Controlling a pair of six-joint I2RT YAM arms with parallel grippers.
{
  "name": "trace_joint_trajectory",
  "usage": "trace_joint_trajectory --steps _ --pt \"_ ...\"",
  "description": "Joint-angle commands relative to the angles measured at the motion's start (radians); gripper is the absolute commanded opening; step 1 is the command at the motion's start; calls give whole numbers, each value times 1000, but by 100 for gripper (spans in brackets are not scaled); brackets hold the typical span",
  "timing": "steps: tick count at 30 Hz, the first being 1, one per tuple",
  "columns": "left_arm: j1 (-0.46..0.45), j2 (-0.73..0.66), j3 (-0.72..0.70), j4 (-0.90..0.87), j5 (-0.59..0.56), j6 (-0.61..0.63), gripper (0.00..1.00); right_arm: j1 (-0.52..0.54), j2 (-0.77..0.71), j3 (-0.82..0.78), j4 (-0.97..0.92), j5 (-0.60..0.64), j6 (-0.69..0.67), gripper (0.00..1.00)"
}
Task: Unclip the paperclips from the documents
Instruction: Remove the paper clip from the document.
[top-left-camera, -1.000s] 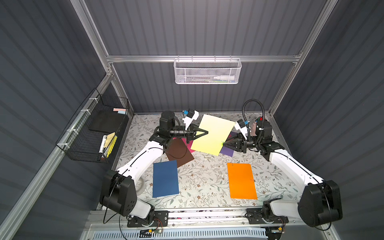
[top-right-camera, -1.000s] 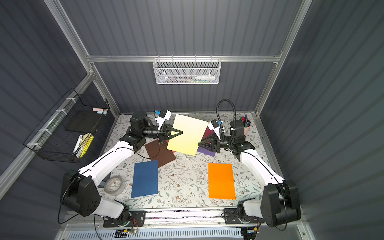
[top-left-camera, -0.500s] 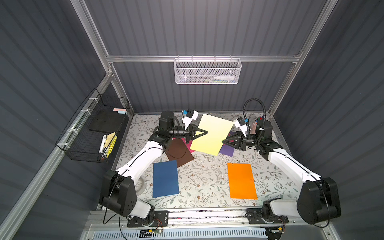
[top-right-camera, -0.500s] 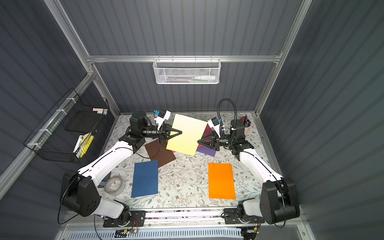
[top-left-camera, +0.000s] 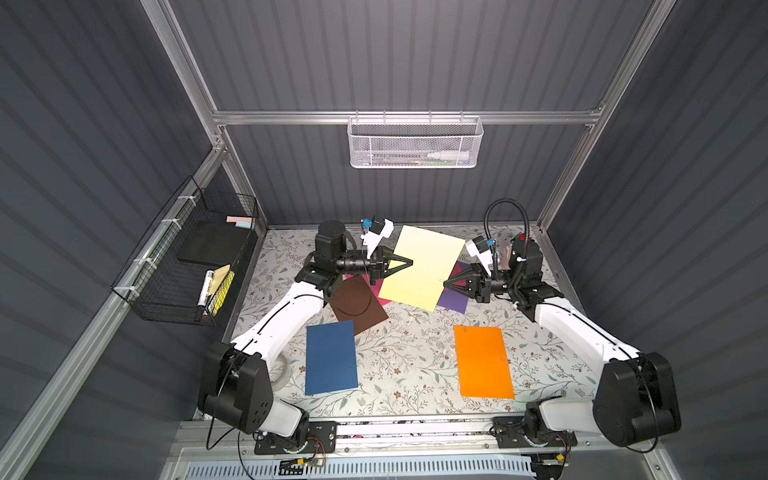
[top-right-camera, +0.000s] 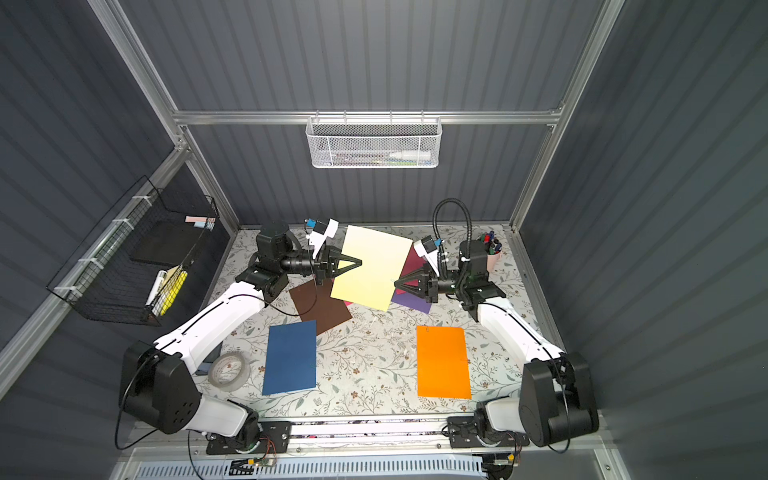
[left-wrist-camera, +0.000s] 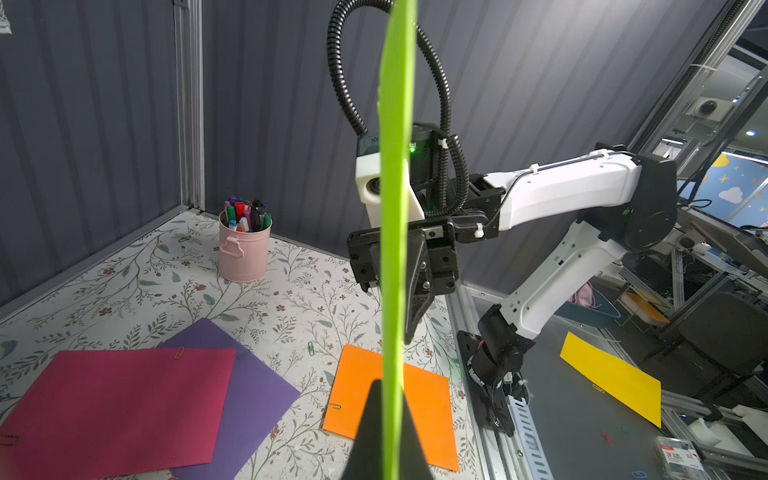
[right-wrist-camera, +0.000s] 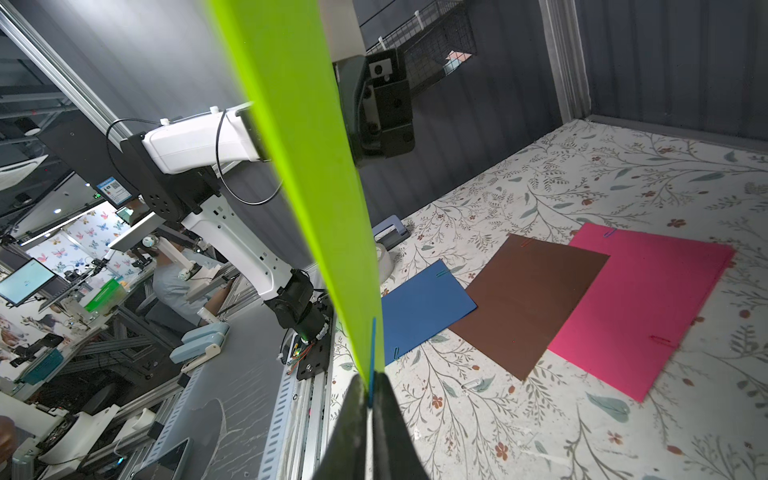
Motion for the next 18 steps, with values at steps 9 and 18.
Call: trace_joint_trajectory --steps 9,18 --pt "19 -27 13 -33 -11 19 0 2 1 24 -126 13 -111 5" --pt "30 -8 56 -127 -45 91 0 -14 18 82 -343 34 -266 5"
